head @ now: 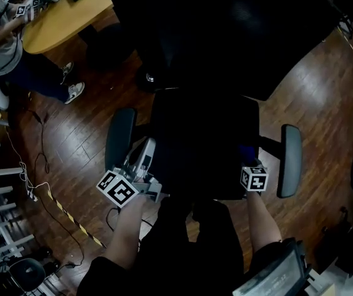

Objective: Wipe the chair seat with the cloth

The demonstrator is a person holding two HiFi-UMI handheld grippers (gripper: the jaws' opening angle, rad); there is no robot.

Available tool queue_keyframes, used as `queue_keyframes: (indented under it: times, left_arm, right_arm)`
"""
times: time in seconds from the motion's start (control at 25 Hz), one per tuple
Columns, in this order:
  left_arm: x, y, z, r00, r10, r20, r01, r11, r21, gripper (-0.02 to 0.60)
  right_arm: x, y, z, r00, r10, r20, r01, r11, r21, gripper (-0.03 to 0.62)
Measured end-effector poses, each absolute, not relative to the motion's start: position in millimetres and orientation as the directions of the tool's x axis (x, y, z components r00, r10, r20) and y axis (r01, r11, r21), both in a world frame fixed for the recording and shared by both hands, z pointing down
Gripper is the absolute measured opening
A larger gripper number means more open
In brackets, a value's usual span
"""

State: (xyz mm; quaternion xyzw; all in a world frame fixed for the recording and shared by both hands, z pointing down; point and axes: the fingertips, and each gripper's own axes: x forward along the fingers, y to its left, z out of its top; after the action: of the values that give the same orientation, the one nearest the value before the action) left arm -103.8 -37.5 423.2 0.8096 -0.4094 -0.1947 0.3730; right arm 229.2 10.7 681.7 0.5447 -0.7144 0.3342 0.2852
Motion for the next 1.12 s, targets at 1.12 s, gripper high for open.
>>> queue_keyframes:
  times: [1.12]
  left_arm:
    - [-101, -13, 402, 0.601, -0.799, -0.035, -0.515, -0.421, 0.747, -0.006]
  right_arm:
    - [-126, 77, 659, -0.67, -0.413, 0.617, -0.731, 0.51, -0.452, 0.074]
